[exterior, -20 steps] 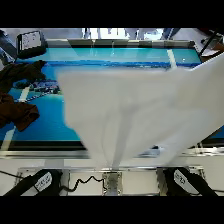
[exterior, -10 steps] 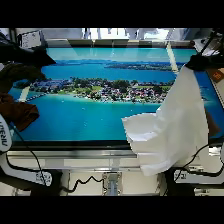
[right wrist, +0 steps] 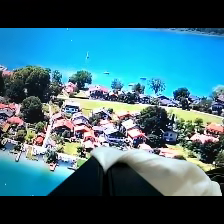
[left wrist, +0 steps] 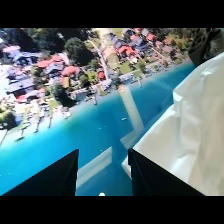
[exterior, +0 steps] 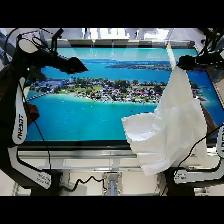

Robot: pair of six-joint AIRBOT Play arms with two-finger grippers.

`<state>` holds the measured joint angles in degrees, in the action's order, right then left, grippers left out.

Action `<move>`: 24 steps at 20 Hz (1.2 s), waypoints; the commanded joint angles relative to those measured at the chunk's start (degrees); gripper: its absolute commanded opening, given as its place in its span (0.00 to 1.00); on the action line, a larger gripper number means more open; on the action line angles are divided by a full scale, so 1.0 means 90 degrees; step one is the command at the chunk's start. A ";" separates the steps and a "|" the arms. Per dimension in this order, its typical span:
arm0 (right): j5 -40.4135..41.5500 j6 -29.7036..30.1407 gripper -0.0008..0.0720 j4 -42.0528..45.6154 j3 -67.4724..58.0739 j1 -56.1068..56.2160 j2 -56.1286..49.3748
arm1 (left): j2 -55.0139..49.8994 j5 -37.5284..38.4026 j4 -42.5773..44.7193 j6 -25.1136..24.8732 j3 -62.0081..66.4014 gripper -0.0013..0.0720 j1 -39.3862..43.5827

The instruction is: Fold the shirts.

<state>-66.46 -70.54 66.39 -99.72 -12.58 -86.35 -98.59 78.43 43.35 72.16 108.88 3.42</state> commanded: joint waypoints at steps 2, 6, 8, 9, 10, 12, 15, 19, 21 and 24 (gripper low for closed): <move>0.0219 0.0005 0.05 0.0352 0.0002 0.0015 -0.0015 | -0.0027 -0.0061 -0.0430 0.0180 -0.0525 0.54 0.0527; 0.0211 -0.0614 0.05 0.1443 0.0010 -0.0107 -0.0355 | -0.0080 -0.0299 -0.0423 0.0172 -0.1348 0.54 0.1132; -0.0226 -0.0678 0.05 0.1175 0.0010 -0.0289 -0.0695 | -0.0131 -0.0410 -0.0425 0.0168 -0.1593 0.73 0.1353; -0.0325 -0.0675 0.05 0.1039 0.0010 -0.0333 -0.0843 | -0.0177 -0.0425 -0.0423 0.0170 -0.1668 0.80 0.1433; -0.0328 -0.0661 0.05 0.0984 0.0010 -0.0359 -0.0942 | -0.0257 -0.0423 -0.0427 0.0180 -0.1707 0.82 0.1496; -0.0163 -0.0661 0.05 0.0937 0.0010 -0.0347 -0.1013 | -0.0466 -0.0401 -0.0478 0.0374 -0.1741 0.81 0.1610; -0.0010 -0.0546 0.05 0.0913 0.0005 -0.0350 -0.1013 | -0.0787 -0.0257 -0.0770 0.0391 -0.1741 0.81 0.1817; 0.0007 -0.0325 0.05 0.0916 0.0005 -0.0350 -0.1013 | -0.1076 -0.0231 -0.0767 0.0539 -0.1741 0.81 0.2072; 0.0012 -0.0325 0.05 0.0916 0.0005 -0.0350 -0.1013 | -0.1258 -0.0223 -0.0743 0.0695 -0.1744 0.81 0.2244; 0.0007 -0.0325 0.05 0.0913 0.0005 -0.0350 -0.1013 | -0.1547 -0.0124 -0.0452 0.0850 -0.1744 0.81 0.2487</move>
<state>-66.46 -73.76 74.63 -99.63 -15.70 -95.42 -110.24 76.49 37.47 78.15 93.21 23.88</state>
